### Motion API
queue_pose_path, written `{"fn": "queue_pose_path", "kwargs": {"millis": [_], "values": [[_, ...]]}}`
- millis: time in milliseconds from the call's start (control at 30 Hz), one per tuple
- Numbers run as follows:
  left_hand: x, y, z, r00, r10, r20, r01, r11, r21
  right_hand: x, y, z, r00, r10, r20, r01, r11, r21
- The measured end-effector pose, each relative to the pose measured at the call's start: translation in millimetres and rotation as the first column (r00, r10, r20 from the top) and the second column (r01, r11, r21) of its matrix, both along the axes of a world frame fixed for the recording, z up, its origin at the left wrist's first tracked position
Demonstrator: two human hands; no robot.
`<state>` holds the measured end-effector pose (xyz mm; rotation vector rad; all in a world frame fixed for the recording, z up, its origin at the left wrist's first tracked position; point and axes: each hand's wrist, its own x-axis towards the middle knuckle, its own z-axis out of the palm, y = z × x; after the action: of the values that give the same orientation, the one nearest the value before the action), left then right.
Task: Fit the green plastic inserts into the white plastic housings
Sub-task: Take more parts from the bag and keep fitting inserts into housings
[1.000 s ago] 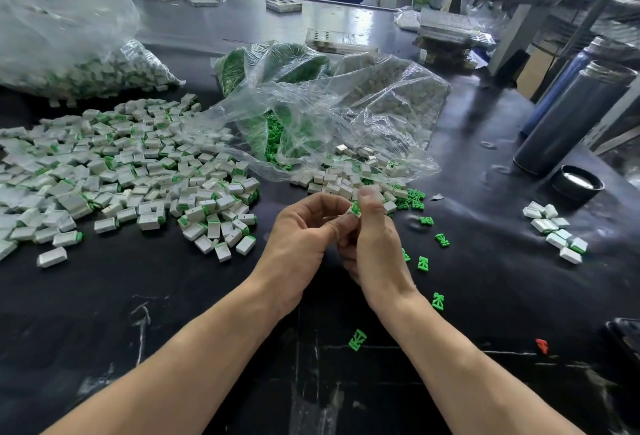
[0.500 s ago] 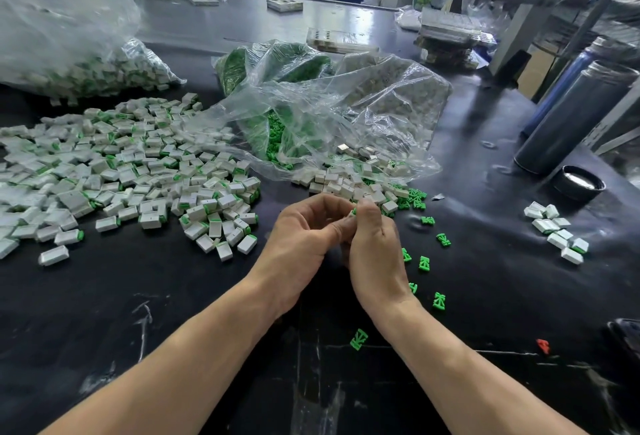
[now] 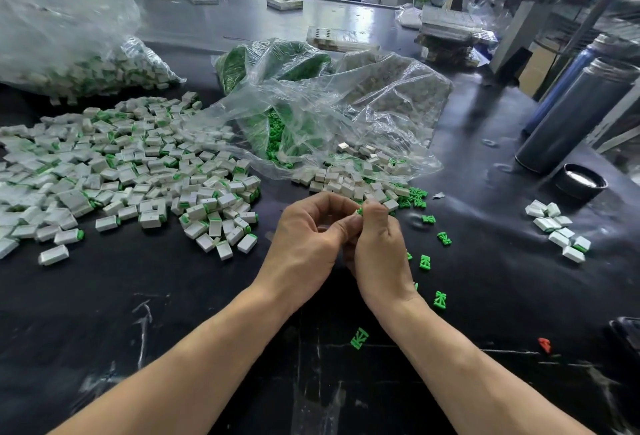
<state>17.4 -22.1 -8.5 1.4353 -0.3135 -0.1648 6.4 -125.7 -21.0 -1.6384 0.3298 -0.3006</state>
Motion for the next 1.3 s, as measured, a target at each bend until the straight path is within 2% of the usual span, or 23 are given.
{"fn": "queue_pose_path", "kwargs": {"millis": [367, 1000, 1300], "values": [[-3.4, -1.9, 3.3, 0.998, 0.051, -0.033, -0.051, 0.999, 0.011, 0.4, 4.6, 3.7, 0.995, -0.073, -0.069, 0.066, 0.993, -0.096], [-5.2, -3.1, 5.0, 0.995, 0.087, -0.045, -0.085, 0.996, 0.042, -1.2, 3.0, 8.2, 0.998, -0.044, -0.049, 0.036, 0.988, -0.15], [-6.4, -6.3, 7.0, 0.993, 0.104, -0.048, -0.102, 0.994, 0.048, -2.5, 1.5, 4.4, 0.998, -0.054, -0.036, 0.05, 0.993, -0.111]]}}
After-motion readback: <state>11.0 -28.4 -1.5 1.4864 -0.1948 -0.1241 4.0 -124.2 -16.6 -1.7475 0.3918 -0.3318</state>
